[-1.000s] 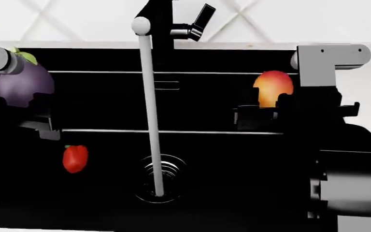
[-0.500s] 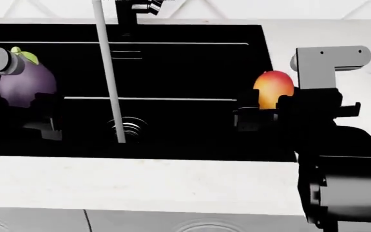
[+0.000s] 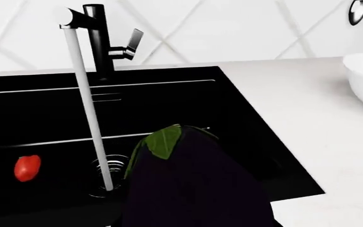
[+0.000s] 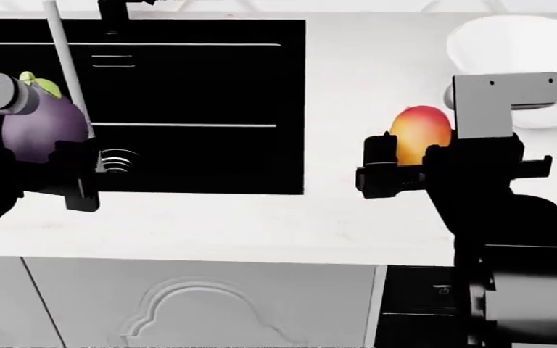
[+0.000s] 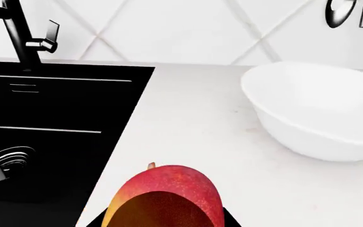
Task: Pick the eggplants and mangos from the sink and place them in one bowl. Place the bell pepper in the other bowl. Then turn off the sink faucet.
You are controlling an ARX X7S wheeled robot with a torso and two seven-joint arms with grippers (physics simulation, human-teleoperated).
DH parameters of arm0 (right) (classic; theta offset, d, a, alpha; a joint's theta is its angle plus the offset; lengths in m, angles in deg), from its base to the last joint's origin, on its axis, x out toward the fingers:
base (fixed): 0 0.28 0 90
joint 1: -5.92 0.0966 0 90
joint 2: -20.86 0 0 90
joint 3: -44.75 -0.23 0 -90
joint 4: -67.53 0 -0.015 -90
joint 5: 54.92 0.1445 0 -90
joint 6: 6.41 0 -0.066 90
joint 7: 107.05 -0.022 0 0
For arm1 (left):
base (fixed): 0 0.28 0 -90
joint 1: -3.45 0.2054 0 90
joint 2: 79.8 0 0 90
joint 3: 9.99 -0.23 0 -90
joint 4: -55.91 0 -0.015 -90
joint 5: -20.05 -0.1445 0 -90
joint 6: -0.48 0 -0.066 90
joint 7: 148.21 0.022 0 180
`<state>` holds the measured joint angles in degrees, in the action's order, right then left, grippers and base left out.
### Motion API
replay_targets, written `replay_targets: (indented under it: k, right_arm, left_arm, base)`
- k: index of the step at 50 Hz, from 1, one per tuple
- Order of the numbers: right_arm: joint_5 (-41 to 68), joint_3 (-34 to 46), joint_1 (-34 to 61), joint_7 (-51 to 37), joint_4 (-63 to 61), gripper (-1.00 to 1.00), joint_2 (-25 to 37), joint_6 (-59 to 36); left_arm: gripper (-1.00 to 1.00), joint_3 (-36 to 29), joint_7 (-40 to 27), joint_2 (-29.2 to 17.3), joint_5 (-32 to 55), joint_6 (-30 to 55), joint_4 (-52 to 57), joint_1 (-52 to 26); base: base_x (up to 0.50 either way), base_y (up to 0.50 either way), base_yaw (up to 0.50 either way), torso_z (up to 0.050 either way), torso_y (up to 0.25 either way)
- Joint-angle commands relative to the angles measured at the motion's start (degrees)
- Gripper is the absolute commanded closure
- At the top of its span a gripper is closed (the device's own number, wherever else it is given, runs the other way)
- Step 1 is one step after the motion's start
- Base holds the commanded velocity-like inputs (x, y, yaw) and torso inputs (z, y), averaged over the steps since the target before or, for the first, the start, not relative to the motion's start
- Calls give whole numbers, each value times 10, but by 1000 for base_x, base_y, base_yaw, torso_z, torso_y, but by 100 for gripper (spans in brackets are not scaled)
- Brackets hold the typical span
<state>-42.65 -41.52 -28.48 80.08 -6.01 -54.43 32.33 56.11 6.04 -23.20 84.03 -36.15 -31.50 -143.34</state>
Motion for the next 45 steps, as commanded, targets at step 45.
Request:
replay_targets:
  k: [45]
  right_arm:
    - [-2, -23, -25, -20, -68, 100, 24, -22]
  left_arm:
    - [100, -4, 3, 12, -15, -31, -14, -10]
  base:
    - [0, -491, 0, 0, 0]
